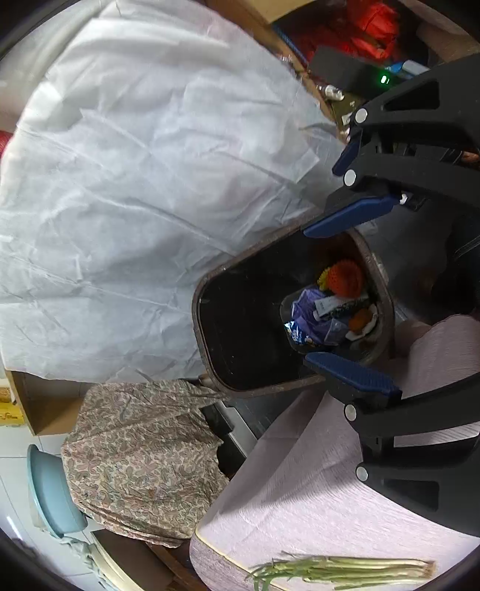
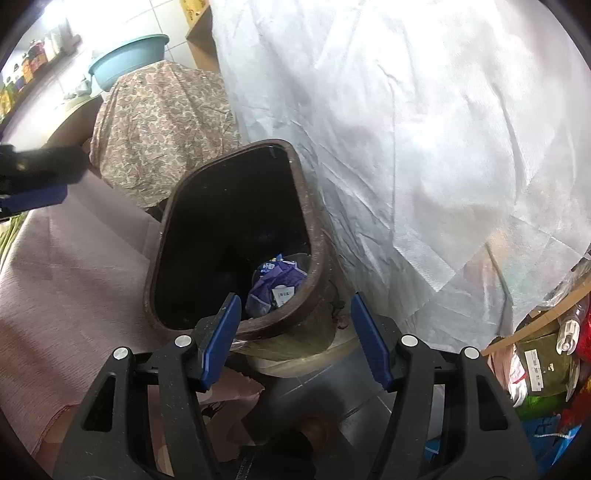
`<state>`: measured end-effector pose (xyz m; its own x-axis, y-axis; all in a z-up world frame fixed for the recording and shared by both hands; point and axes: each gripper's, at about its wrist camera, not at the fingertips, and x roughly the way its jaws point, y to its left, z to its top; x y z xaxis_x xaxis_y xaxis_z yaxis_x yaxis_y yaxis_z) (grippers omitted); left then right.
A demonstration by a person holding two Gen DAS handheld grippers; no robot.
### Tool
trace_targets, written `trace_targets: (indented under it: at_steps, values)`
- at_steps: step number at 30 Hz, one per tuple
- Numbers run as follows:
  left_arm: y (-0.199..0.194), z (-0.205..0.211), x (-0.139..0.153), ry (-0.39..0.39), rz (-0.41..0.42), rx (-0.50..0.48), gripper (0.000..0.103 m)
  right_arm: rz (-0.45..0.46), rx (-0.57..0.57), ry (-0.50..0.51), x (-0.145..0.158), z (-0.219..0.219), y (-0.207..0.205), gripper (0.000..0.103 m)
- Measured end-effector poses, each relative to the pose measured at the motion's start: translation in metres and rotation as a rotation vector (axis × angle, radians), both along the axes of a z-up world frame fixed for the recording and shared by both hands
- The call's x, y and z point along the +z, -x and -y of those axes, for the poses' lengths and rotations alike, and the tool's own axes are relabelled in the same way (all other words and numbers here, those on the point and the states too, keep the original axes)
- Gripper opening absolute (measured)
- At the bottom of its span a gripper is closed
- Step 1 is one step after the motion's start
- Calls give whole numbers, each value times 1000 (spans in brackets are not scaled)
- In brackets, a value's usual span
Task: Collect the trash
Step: 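Move the left tool to the green onions and grasp them by the roots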
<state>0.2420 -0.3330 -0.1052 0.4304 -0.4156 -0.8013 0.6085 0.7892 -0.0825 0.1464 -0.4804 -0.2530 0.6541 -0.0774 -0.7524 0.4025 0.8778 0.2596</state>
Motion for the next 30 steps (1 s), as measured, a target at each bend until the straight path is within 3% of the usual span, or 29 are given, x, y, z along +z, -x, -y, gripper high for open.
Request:
trace_targets:
  at_steps: [9, 17, 23, 27, 30]
  values:
    - [30, -53, 34, 40, 92, -39, 73, 49, 44, 2, 24, -20, 3, 62]
    - [21, -156, 44, 34, 147, 107, 73, 105, 76, -12, 53, -41, 13, 62]
    - [15, -213, 36, 29, 136, 179, 73, 154, 134, 1, 83, -68, 11, 62]
    - [11, -222, 26, 13, 131, 144, 73, 184, 182, 12, 103, -87, 7, 63]
    - [6, -221, 19, -8, 126, 125, 66, 199, 211, 29, 115, -101, 6, 63]
